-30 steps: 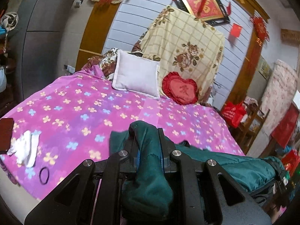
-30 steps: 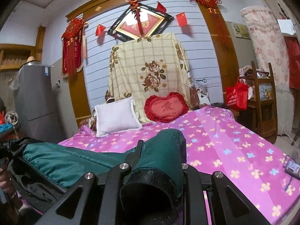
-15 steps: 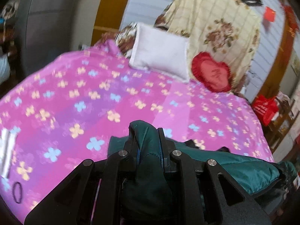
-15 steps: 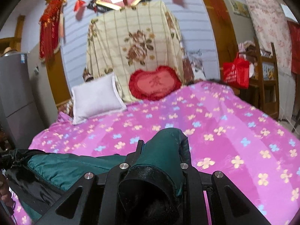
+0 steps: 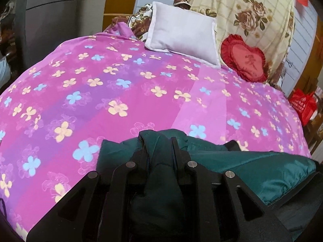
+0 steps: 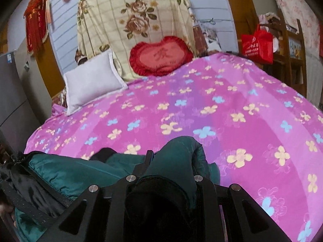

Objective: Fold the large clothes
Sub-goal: 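Lower the folded hem onto the collar and open both grippers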

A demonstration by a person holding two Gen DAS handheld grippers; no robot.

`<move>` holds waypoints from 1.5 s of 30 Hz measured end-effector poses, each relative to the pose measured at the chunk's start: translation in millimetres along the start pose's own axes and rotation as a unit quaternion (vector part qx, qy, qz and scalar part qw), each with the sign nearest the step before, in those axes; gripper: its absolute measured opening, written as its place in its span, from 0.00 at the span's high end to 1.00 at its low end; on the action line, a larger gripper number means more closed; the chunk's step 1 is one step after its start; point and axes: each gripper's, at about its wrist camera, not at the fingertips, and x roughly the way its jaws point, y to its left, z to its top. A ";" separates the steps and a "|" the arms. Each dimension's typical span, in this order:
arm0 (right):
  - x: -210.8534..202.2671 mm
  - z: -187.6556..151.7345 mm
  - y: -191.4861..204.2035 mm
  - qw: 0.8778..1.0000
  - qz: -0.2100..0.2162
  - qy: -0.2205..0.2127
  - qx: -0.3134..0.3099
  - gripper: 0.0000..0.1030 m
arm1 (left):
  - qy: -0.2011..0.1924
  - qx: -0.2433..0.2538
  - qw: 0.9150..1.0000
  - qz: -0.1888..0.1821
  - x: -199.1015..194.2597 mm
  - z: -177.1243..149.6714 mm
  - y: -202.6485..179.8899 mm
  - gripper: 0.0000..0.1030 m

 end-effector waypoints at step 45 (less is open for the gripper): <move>-31.6 11.3 50.9 0.994 0.051 -0.020 -0.095 0.21 | -0.004 0.034 0.996 -0.080 -16.6 23.3 -9.2 0.19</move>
